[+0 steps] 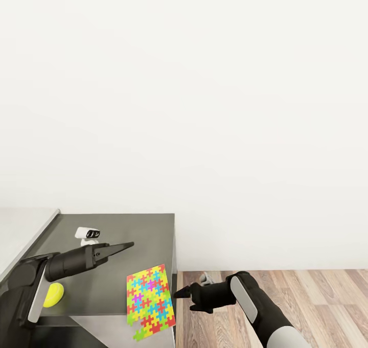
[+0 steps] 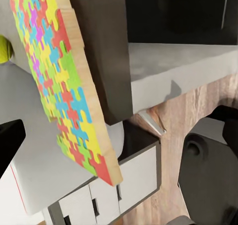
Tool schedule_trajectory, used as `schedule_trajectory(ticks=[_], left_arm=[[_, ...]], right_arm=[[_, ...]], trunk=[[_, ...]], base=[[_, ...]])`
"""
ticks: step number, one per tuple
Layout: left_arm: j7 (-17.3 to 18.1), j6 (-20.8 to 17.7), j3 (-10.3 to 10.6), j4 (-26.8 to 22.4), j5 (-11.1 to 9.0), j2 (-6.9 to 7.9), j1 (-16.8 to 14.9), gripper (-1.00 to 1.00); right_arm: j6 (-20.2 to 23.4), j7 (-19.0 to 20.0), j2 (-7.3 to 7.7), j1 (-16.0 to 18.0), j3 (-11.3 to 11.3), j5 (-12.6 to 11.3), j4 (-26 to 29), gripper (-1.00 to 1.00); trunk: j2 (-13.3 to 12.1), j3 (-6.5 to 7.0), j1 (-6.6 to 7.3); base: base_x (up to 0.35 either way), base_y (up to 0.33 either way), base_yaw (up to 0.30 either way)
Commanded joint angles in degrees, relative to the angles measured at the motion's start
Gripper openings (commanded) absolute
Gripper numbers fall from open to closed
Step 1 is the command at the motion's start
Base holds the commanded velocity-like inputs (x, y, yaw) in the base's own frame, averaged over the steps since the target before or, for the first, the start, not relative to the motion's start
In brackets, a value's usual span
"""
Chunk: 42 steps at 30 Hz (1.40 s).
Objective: Put all the toys in the child's room - the three board games (two on the bed and one on the table), the two jigsaw puzzles on the table, and the tennis ball on the table - inside the toy box on the table in the child's room.
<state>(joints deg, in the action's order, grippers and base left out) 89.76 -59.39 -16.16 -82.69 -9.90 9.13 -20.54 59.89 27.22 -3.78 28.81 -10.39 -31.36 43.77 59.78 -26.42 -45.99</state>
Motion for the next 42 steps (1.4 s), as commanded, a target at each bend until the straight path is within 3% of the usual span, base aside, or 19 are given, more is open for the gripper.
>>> schedule_trajectory(ticks=[1,31,38,42], left_arm=[[0.2,-0.6,0.0,0.0,0.1,0.01,0.0,1.00],[0.2,-0.6,-0.2,0.0,-0.1,0.09,0.3,1.00],[0.2,-0.6,-0.2,0.0,-1.7,0.65,0.4,1.00],[0.2,-0.6,0.0,0.0,-3.4,1.79,0.5,1.00]], right_arm=[[0.1,0.6,0.00,0.0,0.0,0.6,0.0,1.00],[0.1,0.6,-0.28,0.0,0.0,0.6,-0.1,1.00],[0.1,0.6,-0.33,0.0,0.0,0.6,-0.1,1.00],[0.1,0.6,-0.34,0.0,0.0,0.6,0.0,1.00]], trunk=[[0.0,-0.06,0.00],[0.0,-0.06,0.00],[0.0,-0.06,0.00],[1.2,-0.60,-0.66]], base=[[-0.038,0.032,0.000],[-0.018,0.014,0.000],[0.000,0.000,0.000],[0.000,0.000,0.000]])
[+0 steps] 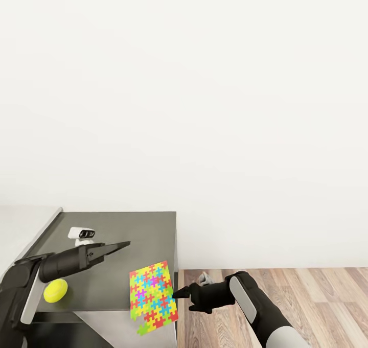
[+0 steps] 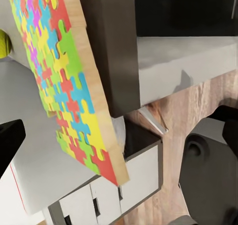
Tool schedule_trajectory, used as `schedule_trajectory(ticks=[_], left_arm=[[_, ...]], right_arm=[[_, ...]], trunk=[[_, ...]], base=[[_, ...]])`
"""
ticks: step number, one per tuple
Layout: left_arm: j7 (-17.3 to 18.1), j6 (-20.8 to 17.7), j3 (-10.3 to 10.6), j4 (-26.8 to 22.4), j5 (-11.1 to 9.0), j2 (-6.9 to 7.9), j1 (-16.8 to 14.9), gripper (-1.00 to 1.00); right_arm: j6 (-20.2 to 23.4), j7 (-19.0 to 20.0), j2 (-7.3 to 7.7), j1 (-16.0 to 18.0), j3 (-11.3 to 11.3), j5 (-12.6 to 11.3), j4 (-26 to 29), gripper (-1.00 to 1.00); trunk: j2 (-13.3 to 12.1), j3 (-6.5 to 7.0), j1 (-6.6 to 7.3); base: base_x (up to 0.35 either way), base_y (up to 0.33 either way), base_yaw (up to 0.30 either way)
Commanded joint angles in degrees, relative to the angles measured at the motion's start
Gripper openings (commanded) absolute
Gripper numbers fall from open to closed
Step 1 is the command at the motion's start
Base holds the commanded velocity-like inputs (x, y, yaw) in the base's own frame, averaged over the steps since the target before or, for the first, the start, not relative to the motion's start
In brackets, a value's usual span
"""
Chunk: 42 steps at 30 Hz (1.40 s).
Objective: Put all the toys in the child's room - the three board games (two on the bed and one on the table), the two jigsaw puzzles on the table, and the tennis ball on the table - inside the toy box on the table in the child's room.
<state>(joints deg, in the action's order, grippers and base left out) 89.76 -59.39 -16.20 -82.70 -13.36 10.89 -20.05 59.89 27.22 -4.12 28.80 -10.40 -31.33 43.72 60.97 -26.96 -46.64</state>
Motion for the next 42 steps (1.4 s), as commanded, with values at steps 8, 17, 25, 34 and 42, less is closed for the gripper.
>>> schedule_trajectory(ticks=[8,17,25,34,42], left_arm=[[0.2,-0.6,0.2,0.0,-2.4,1.44,0.1,1.00],[0.2,-0.6,0.3,0.0,-2.8,1.65,0.1,1.00],[0.2,-0.6,0.4,0.0,-2.8,1.67,0.1,1.00],[0.2,-0.6,0.5,0.0,-2.8,1.61,0.1,1.00],[0.2,-0.6,0.6,0.0,-2.8,1.59,0.1,1.00]], right_arm=[[0.1,0.6,-0.06,0.1,0.0,0.5,0.0,1.00],[0.1,0.6,-0.02,0.1,0.0,0.5,0.0,1.00],[0.1,0.6,-0.02,0.1,0.0,0.5,0.0,1.00],[0.1,0.6,-0.08,0.0,0.0,0.5,0.0,1.00],[0.1,0.6,-0.07,0.1,0.0,0.5,0.0,1.00]], trunk=[[1.7,-0.78,-0.89],[1.7,-0.78,-0.89],[1.7,-0.78,-0.89],[1.7,-0.78,-0.89],[1.7,-0.78,-0.89]], base=[[0.000,0.000,0.000],[0.000,0.000,0.000],[0.000,0.000,0.000],[0.000,0.000,0.000],[0.000,0.000,0.000]])
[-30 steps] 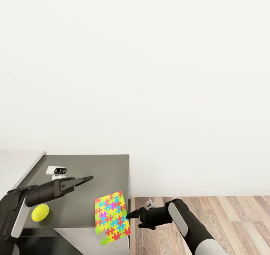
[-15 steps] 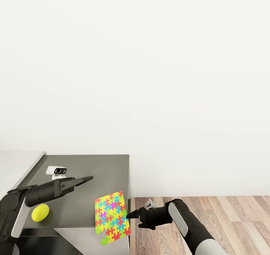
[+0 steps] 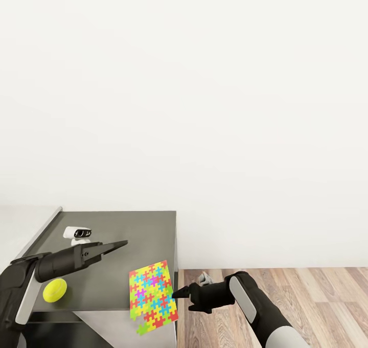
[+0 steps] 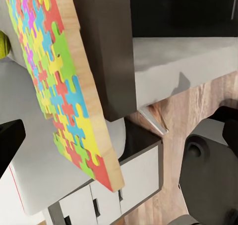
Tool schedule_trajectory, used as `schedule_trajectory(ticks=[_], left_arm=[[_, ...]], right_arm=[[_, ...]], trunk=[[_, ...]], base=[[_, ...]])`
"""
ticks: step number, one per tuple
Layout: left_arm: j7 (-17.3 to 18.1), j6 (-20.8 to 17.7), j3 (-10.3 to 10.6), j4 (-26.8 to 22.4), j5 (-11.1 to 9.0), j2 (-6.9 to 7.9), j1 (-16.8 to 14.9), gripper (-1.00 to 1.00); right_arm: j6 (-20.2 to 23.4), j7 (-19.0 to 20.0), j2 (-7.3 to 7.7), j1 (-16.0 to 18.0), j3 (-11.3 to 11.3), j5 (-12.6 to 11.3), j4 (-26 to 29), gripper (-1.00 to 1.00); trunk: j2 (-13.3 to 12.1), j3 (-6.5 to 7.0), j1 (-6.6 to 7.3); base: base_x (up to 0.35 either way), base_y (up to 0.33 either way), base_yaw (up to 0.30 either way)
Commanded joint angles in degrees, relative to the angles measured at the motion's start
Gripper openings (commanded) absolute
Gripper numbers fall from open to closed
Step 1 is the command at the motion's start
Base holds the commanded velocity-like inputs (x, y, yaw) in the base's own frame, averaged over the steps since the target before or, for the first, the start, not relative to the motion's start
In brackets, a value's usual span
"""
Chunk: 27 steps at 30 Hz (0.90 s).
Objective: Put all the toys in the child's room - the three board games (two on the bed and one on the table), the two jigsaw puzzles on the table, and the tennis ball on the table - inside the toy box on the table in the child's room.
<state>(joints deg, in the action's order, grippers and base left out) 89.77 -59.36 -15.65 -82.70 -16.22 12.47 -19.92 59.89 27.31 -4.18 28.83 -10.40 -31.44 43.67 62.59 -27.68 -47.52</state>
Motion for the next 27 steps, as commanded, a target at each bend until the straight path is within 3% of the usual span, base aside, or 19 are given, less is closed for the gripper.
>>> schedule_trajectory(ticks=[1,27], left_arm=[[0.2,-0.6,0.0,0.0,0.0,0.01,0.0,1.00],[0.2,-0.6,0.1,-1.0,0.0,-0.10,-0.3,1.00]], right_arm=[[0.1,0.6,0.01,0.0,0.0,0.6,0.0,1.00],[0.1,0.6,0.04,0.1,0.0,0.6,0.1,1.00]], trunk=[[0.0,-0.06,0.00],[0.0,-0.06,0.00]], base=[[0.000,0.000,0.000],[0.000,0.000,0.000]])
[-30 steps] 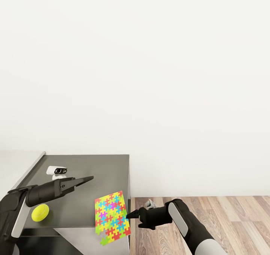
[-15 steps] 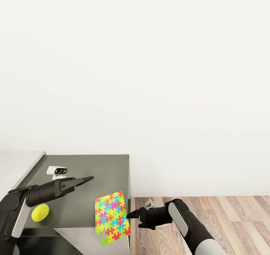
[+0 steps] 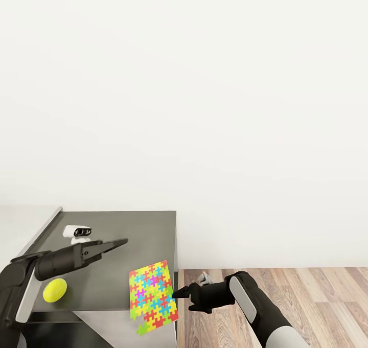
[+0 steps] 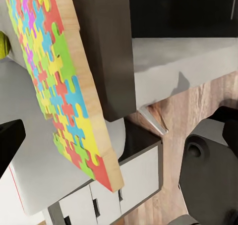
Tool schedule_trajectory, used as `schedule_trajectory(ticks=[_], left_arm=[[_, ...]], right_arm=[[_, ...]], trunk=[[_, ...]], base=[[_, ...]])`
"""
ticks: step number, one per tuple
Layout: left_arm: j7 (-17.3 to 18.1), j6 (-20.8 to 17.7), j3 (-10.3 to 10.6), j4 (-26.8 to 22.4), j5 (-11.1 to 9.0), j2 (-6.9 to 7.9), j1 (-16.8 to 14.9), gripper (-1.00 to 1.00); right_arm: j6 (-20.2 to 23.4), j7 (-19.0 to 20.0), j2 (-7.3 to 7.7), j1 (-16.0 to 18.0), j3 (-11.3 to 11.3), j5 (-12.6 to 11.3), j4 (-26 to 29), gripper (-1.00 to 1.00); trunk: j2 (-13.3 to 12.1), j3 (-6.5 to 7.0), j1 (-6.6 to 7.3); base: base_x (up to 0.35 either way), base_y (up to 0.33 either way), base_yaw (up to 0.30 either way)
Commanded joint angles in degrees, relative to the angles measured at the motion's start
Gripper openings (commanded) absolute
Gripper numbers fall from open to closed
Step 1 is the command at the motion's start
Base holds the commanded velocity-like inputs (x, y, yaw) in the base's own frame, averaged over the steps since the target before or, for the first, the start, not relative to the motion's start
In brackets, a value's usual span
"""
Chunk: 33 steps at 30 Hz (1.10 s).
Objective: Put all the toys in the child's room - the three board games (two on the bed and one on the table), the two jigsaw puzzles on the table, and the tennis ball on the table - inside the toy box on the table in the child's room.
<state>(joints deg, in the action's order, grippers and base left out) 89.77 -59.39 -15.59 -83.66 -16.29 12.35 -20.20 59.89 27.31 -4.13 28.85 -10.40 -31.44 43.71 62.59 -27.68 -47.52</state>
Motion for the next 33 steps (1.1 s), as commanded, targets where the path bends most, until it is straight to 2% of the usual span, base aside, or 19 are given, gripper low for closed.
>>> schedule_trajectory(ticks=[1,21,33], left_arm=[[0.2,-0.6,0.0,-0.1,0.0,0.06,-0.2,1.00],[0.2,-0.1,-0.4,-0.5,-0.1,0.08,0.0,1.00],[0.2,-0.2,-0.8,-0.5,-0.1,0.21,0.0,1.00]], right_arm=[[0.1,0.6,0.00,0.0,0.0,0.6,0.0,1.00],[0.1,0.6,0.33,0.0,0.0,0.6,0.1,1.00],[0.1,0.6,0.38,0.0,0.0,0.6,0.0,1.00]], trunk=[[0.0,-0.06,0.00],[0.0,-0.06,0.00],[0.0,-0.06,0.00]], base=[[0.000,0.000,0.000],[0.000,0.002,0.000],[0.000,0.124,0.000]])
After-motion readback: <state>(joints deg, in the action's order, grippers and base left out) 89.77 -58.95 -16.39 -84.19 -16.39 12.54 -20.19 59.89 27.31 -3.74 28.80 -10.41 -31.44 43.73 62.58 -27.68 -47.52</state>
